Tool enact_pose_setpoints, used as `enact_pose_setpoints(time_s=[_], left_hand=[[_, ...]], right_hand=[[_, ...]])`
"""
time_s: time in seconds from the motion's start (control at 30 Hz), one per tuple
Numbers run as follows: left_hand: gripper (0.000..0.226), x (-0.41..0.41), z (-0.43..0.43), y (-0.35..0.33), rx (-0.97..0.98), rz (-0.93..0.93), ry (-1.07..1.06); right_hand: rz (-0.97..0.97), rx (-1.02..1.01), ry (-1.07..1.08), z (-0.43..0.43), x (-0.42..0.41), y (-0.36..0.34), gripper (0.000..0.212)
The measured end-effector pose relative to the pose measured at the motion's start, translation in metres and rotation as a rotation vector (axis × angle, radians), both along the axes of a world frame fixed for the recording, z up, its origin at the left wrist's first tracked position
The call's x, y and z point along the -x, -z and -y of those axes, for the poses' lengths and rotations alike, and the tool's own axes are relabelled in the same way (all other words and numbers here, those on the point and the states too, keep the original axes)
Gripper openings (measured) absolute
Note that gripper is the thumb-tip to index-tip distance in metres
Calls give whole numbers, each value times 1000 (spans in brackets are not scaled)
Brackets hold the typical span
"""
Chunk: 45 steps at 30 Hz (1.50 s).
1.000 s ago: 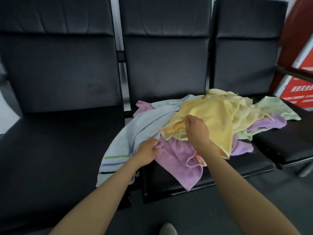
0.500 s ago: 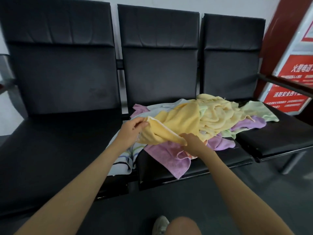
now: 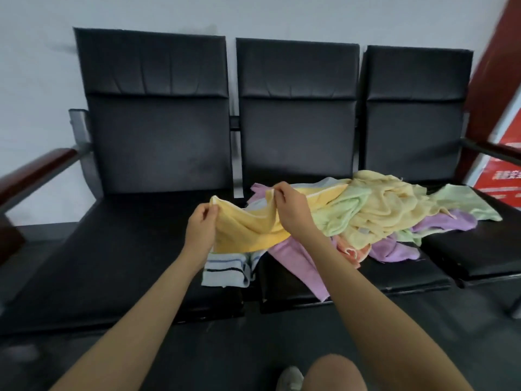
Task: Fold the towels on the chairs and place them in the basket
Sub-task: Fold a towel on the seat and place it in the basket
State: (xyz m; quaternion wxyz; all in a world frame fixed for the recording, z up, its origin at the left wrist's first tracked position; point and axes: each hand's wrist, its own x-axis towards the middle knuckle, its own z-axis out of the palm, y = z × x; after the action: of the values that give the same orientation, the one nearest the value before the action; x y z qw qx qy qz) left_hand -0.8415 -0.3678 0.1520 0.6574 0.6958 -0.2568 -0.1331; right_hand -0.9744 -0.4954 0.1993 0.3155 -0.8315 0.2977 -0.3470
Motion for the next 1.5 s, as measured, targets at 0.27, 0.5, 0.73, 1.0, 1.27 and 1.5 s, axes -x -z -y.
enact_pose_setpoints(time_s=[0.27, 0.5, 0.73, 1.0, 1.27, 1.5], left_hand=[[46, -66, -111, 32, -302, -232, -249], [53, -56, -129, 62, -696, 162, 17], [71, -63, -128, 65, -960, 380, 255], [27, -85, -157, 58, -950, 281, 122], [16, -77, -162, 35, -384, 4, 69], [25, -72, -151, 27, -335, -206, 149]], right_hand=[[-431, -9, -662, -101, -87, 25, 44], [-789, 27, -470, -83, -76, 111, 46], [-894, 151, -289, -59, -65, 115, 57], [-995, 180, -289, -57, -60, 122, 26], [-586, -14, -119, -65, -53, 91, 26], [-409, 56, -183, -51, -105, 39, 5]])
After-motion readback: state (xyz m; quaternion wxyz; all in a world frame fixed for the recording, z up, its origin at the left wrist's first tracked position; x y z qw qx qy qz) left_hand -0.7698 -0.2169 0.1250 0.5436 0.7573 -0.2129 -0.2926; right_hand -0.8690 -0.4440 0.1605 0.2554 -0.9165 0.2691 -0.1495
